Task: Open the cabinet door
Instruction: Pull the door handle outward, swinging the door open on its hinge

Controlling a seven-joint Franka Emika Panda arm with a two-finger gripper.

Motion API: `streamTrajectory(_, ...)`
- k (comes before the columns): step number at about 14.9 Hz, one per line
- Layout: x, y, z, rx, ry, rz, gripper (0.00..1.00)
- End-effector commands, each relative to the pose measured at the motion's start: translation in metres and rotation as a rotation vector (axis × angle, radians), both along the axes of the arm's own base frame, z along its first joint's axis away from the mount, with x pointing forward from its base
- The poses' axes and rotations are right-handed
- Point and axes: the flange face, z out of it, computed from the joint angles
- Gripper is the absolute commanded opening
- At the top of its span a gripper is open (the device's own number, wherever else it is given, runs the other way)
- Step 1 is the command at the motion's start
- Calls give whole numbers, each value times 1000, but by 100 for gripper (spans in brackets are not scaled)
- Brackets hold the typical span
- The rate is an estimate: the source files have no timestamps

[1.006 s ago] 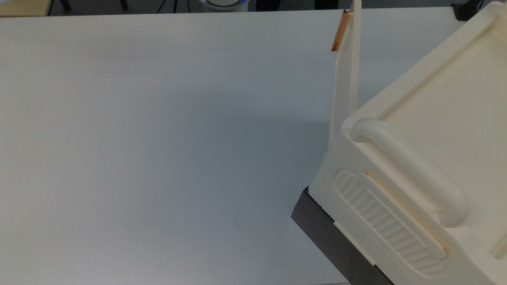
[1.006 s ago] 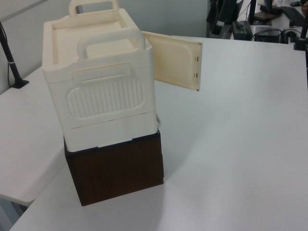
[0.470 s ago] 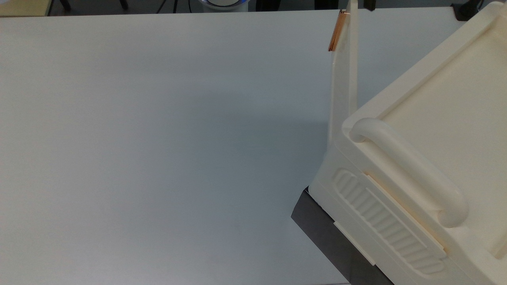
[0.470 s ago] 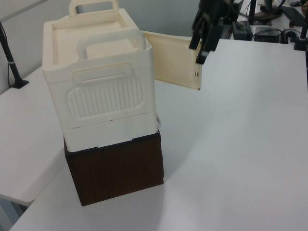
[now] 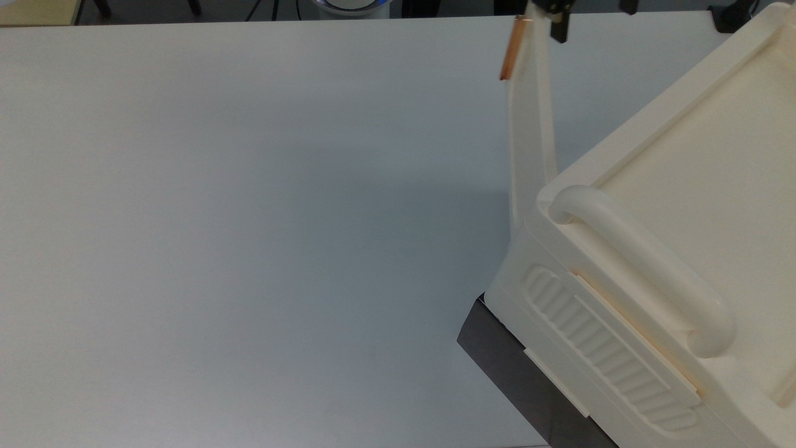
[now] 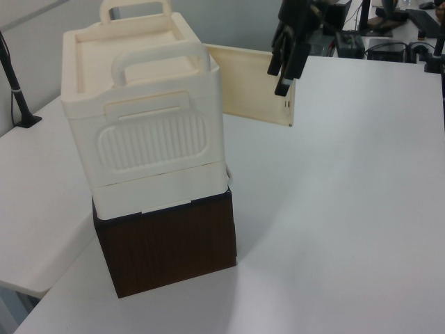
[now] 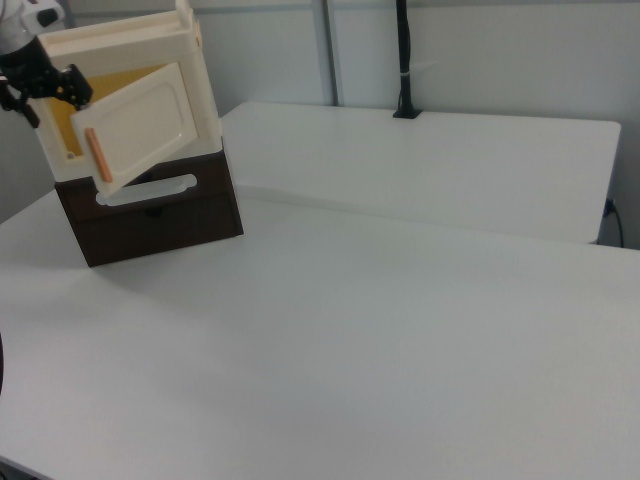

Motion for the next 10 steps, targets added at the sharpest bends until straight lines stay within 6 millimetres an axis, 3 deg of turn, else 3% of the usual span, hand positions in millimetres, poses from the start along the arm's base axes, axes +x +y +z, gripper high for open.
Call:
streamTrajectory(1,15,-48,0,-30,35,-78,100)
streamTrajectory(5,30,-107,-8,-54,97,-188,100)
streamTrajectory(10,37,-166,-17,-82,181,-290,100)
